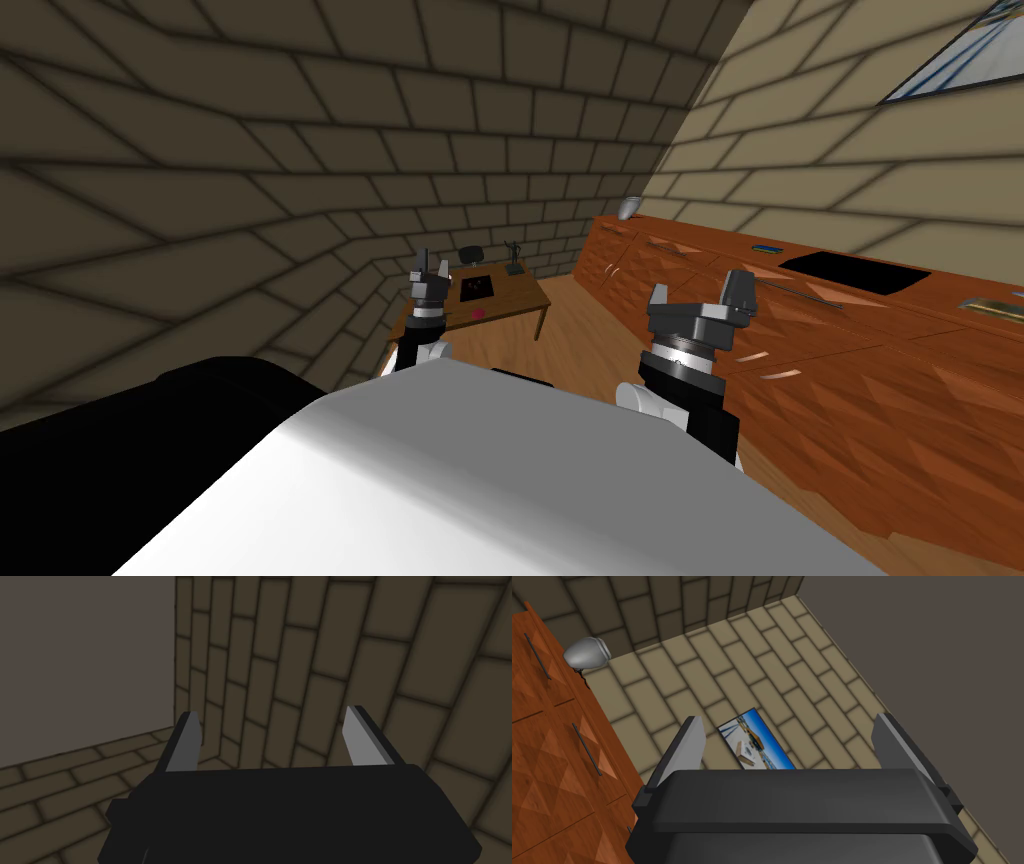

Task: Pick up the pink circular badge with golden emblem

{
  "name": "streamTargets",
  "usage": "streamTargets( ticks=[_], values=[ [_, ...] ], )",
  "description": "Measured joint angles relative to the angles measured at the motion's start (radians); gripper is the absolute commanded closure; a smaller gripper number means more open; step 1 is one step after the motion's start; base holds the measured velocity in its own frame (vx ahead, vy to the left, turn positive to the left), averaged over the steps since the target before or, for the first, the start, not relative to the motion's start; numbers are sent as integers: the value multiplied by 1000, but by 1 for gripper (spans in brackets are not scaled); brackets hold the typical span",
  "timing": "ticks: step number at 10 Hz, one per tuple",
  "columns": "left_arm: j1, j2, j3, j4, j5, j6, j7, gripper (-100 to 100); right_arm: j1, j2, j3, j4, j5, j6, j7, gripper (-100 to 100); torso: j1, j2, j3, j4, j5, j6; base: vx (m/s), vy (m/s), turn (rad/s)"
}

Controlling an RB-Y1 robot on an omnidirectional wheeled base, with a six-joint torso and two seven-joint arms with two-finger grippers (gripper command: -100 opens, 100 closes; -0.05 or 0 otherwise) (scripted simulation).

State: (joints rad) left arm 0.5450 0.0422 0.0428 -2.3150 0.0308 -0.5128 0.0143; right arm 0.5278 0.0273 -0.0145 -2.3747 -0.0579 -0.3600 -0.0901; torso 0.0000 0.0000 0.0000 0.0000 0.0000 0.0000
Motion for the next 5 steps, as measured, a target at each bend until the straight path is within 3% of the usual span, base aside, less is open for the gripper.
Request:
streamTargets(
  ticks=[5],
  values=[
    [-31, 46, -17, 132, 0, -18, 10, -100, 0, 0, 0, 0, 0, 0, 0, 0, 3, -2, -1, 0, 1, 0, 16, 46, -62]
  ],
)
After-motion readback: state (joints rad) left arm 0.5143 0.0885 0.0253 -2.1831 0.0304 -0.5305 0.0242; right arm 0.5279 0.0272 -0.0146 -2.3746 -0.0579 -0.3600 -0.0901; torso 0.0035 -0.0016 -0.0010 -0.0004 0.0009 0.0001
